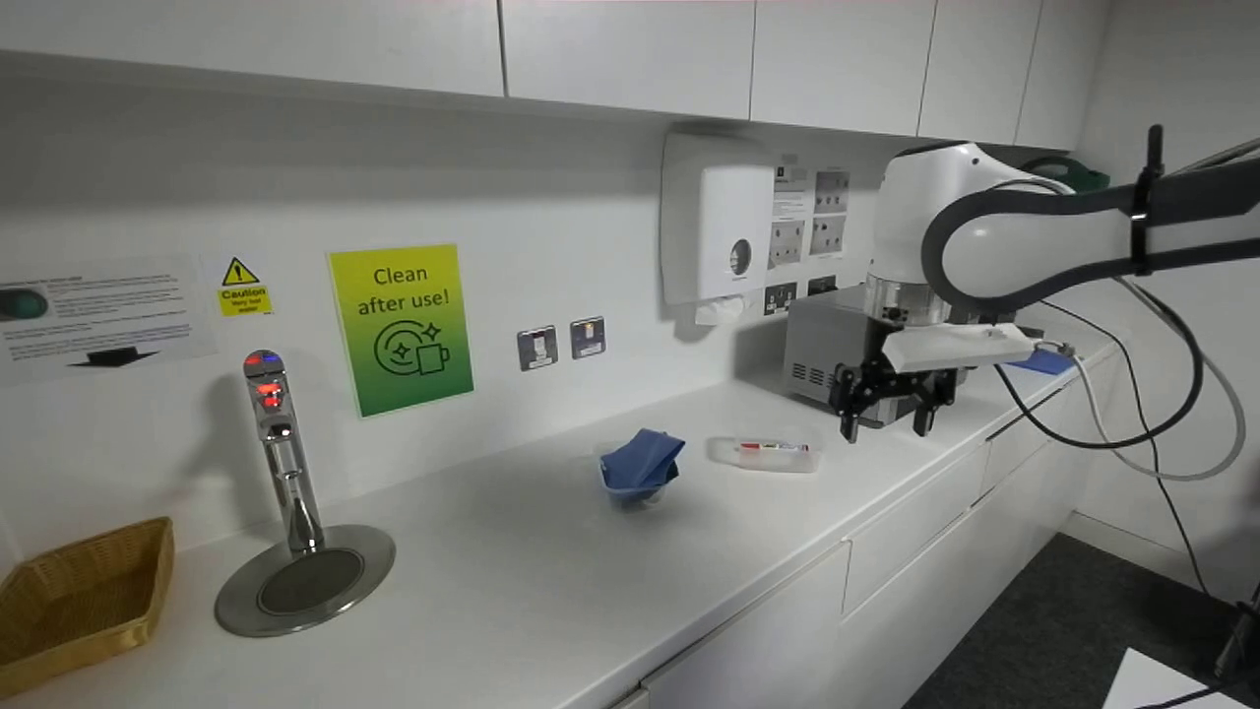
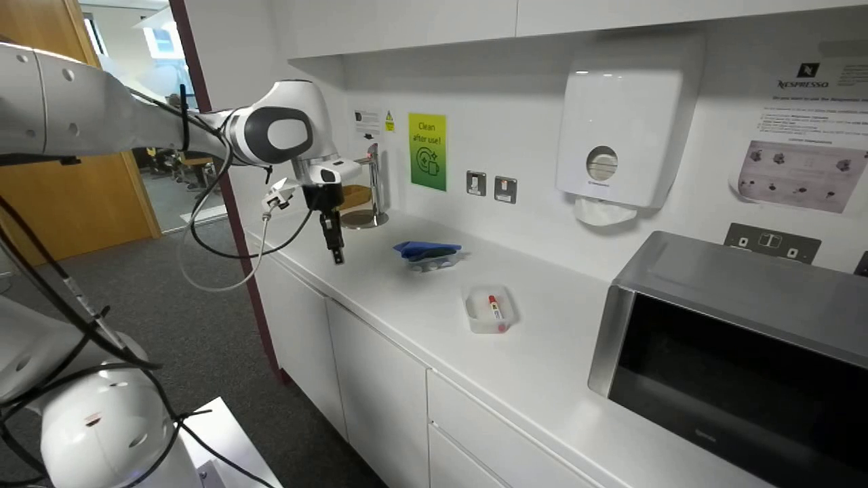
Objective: Remove the marker from the bowl
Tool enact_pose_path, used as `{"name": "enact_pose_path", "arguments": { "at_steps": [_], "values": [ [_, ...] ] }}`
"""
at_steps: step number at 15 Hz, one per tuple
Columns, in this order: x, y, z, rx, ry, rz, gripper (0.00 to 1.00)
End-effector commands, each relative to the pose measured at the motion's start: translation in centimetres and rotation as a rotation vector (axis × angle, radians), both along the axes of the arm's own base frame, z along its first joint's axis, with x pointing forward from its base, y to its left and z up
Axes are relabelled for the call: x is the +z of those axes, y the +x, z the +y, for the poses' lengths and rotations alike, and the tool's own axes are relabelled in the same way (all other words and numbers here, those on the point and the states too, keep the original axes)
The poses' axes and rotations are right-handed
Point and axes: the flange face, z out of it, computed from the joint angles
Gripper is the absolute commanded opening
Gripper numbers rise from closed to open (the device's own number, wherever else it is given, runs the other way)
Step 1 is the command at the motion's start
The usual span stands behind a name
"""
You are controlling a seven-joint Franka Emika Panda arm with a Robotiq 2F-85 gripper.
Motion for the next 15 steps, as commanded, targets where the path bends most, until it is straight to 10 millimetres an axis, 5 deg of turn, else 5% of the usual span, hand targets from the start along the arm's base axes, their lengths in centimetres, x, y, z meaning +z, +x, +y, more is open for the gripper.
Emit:
{"name": "enact_pose_path", "arguments": {
  "at_steps": [1,6,8,15],
  "values": [
    [1.2,3.2,-3.1,-0.177,0.078,-0.043,1.0],
    [2.4,7.2,-7.1,-0.424,0.171,-0.065,1.0],
    [1.6,5.9,-6.6,-0.388,0.148,-0.05,1.0],
    [1.9,7.9,-7.2,-0.497,0.183,-0.083,1.0]
  ]
}}
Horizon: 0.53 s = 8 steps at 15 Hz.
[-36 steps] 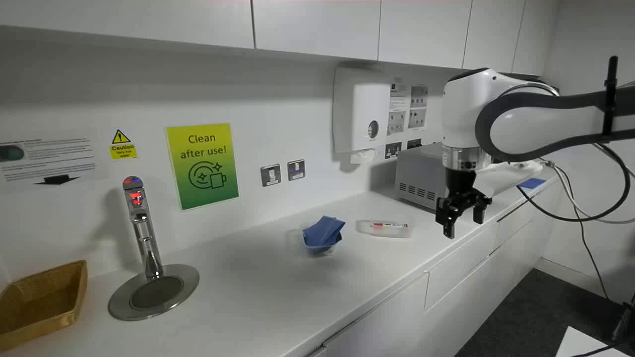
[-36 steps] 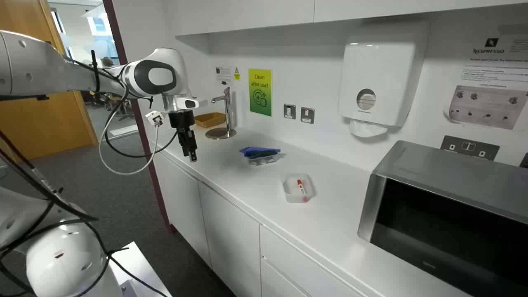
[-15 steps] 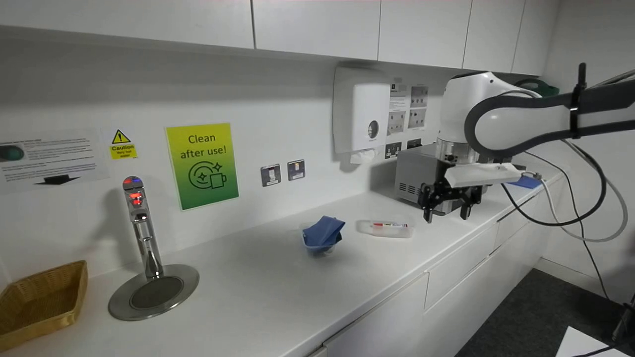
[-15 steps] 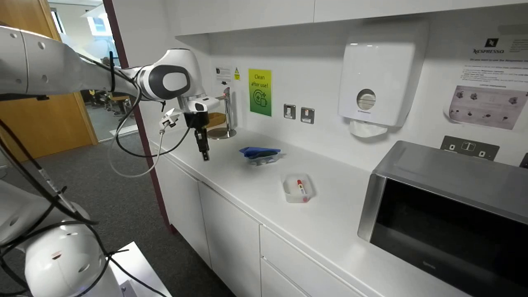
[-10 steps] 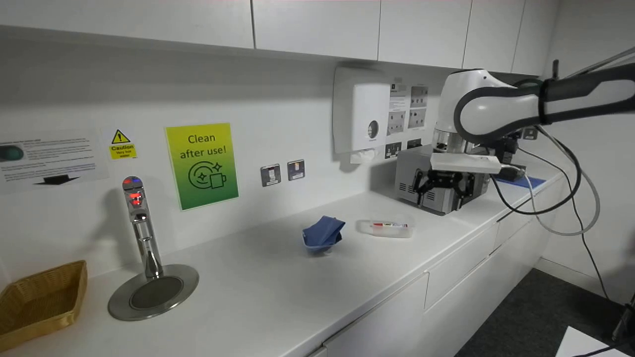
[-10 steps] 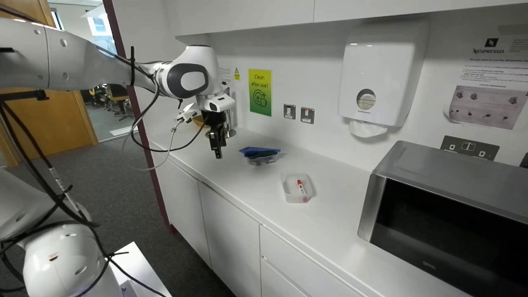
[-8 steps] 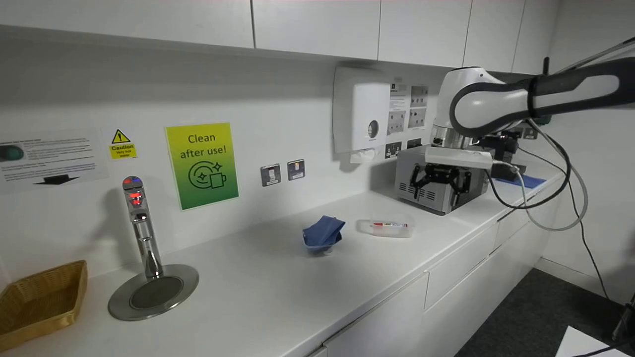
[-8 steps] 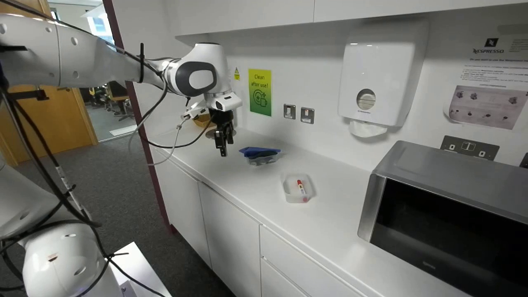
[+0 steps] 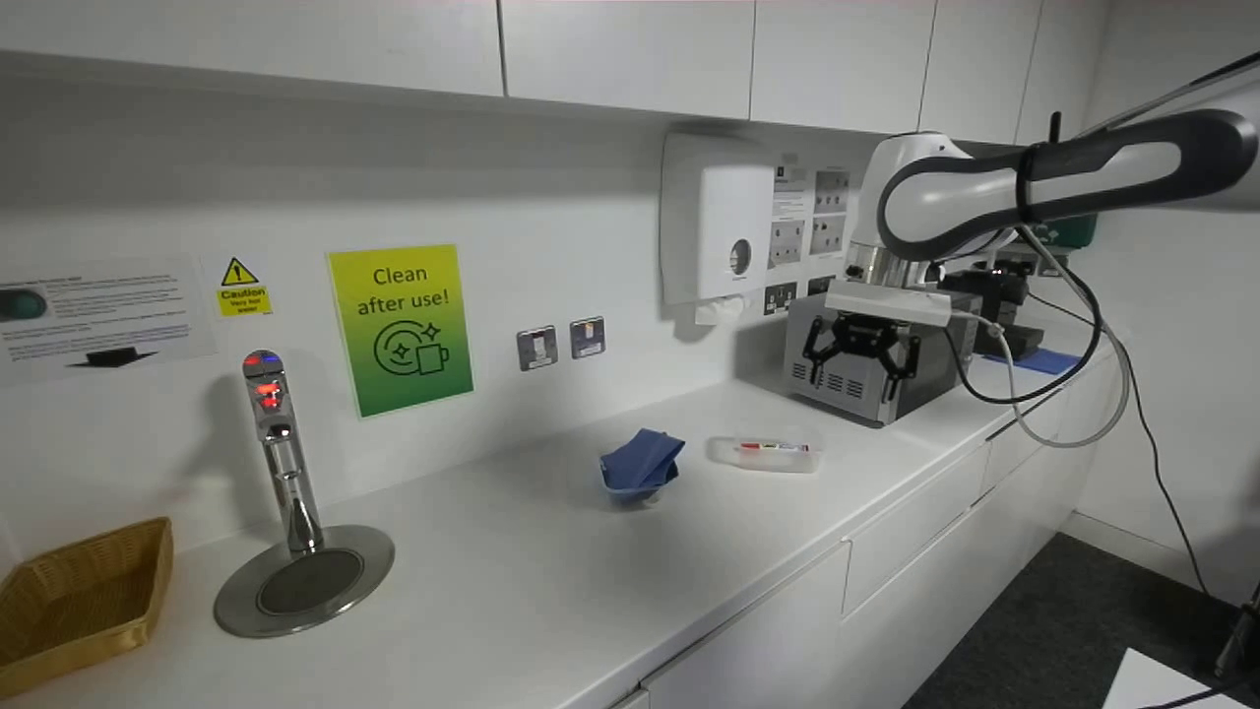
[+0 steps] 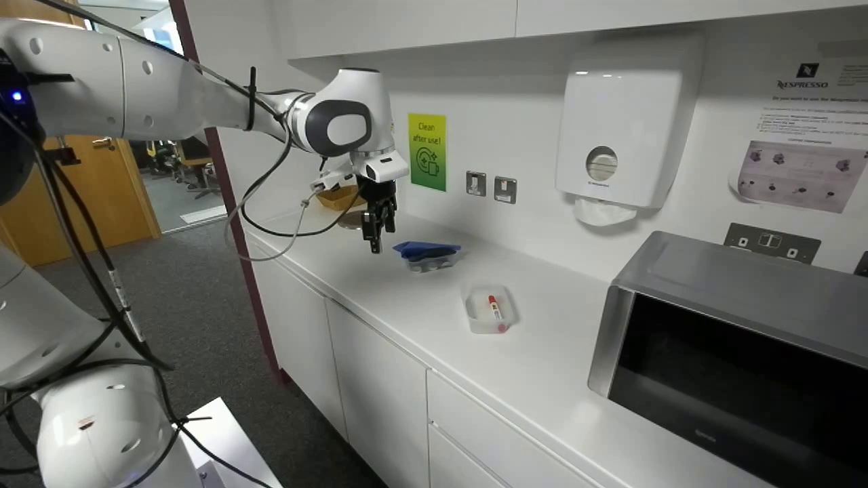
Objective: Remove the marker from the bowl
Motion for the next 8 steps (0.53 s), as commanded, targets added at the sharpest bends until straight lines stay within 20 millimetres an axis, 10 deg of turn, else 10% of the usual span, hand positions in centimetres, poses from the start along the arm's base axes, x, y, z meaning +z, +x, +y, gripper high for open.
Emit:
{"name": "enact_pose_path", "arguments": {
  "at_steps": [1,8],
  "values": [
    [0.3,1.5,-0.2,-0.139,0.051,-0.044,1.0],
    [-0.7,10.0,-4.3,-0.498,0.14,-0.056,1.0]
  ]
}}
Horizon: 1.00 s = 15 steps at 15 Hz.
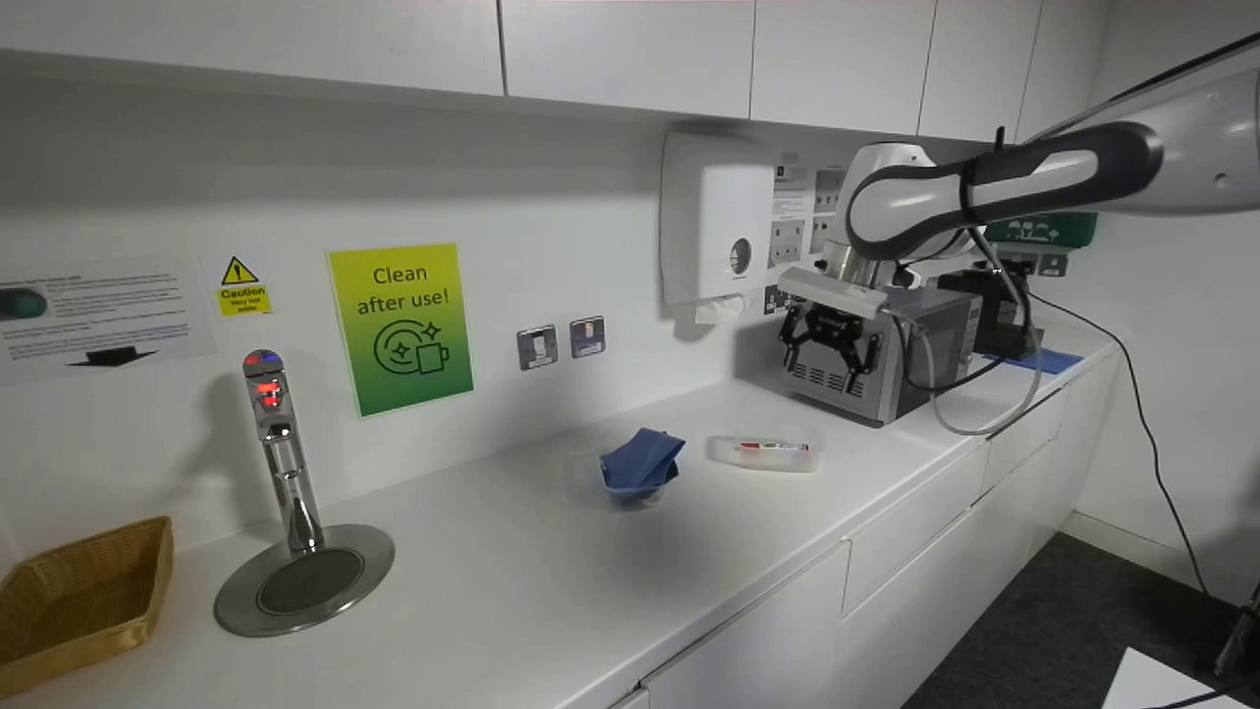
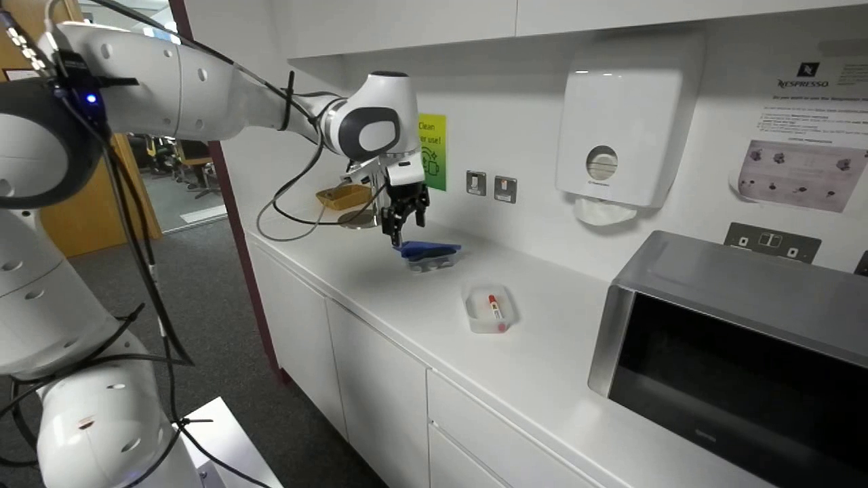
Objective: Remove the marker from the bowl
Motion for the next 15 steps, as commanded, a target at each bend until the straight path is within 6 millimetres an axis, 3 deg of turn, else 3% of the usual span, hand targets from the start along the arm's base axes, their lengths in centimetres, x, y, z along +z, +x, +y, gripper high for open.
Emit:
{"name": "enact_pose_path", "arguments": {
  "at_steps": [1,4,8,9,15],
  "values": [
    [-0.5,5.8,-3.1,-0.188,0.059,-0.006,1.0],
    [-1.8,9.1,-5.7,-0.348,0.086,0.0,1.0],
    [-2.8,11.8,-8.4,-0.559,0.132,0.015,1.0],
    [-3.7,10.3,-7.8,-0.473,0.096,0.028,1.0],
    [-3.9,11.8,-8.4,-0.538,0.111,0.02,1.0]
  ]
}}
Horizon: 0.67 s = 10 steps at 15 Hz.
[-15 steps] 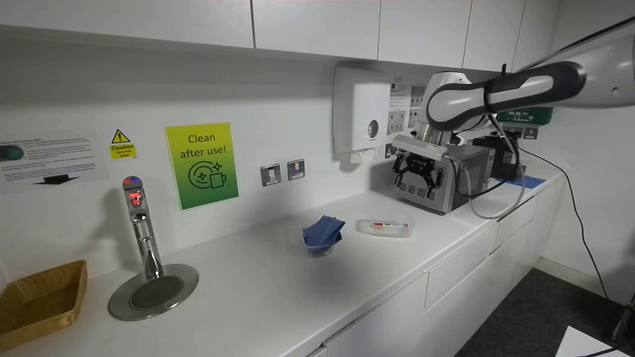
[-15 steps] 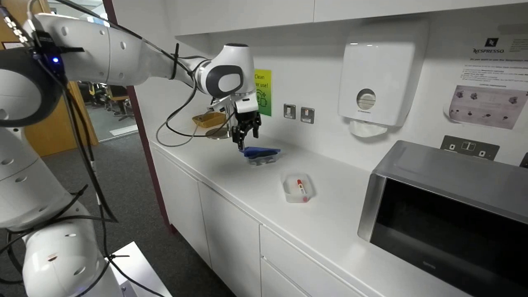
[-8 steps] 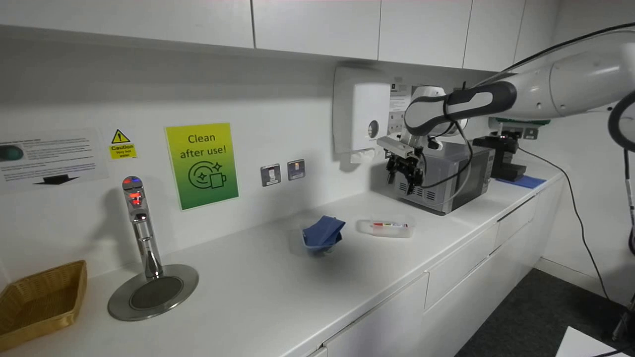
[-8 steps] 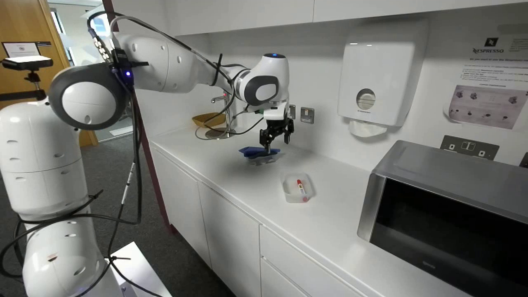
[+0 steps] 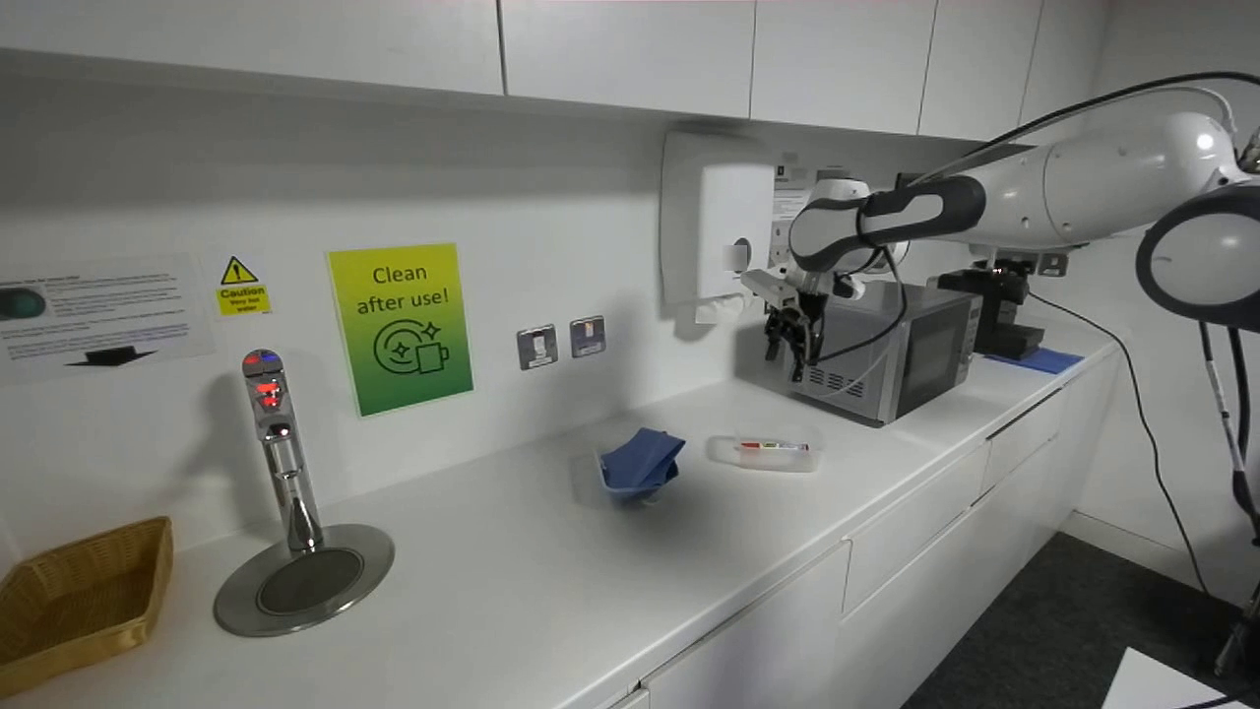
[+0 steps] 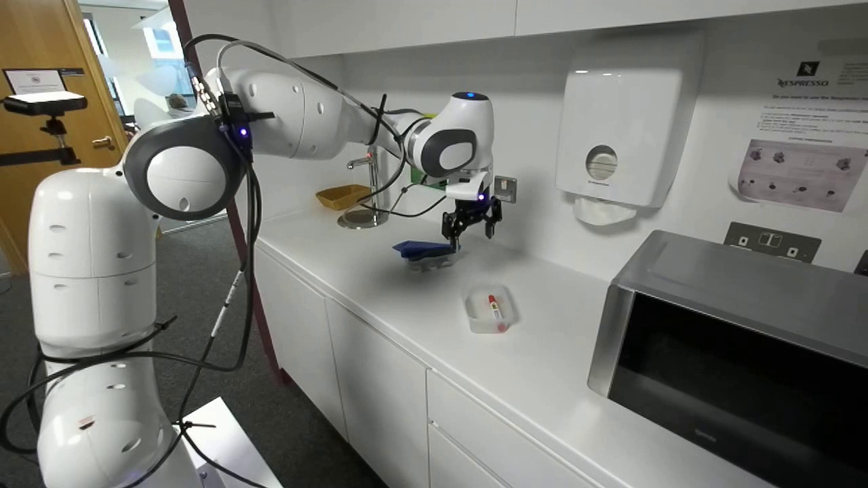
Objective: Remove the marker from the bowl
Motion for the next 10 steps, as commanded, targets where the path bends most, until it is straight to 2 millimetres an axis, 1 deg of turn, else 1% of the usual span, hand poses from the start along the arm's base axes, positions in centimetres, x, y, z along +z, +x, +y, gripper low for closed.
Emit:
{"name": "enact_pose_path", "arguments": {
  "at_steps": [1,3,10],
  "values": [
    [0.1,0.0,0.0,0.0,0.0,0.0,1.0],
    [0.0,0.2,0.0,-0.007,0.0,0.001,1.0],
    [-2.9,2.9,0.2,-0.106,0.038,0.028,1.0]
  ]
}}
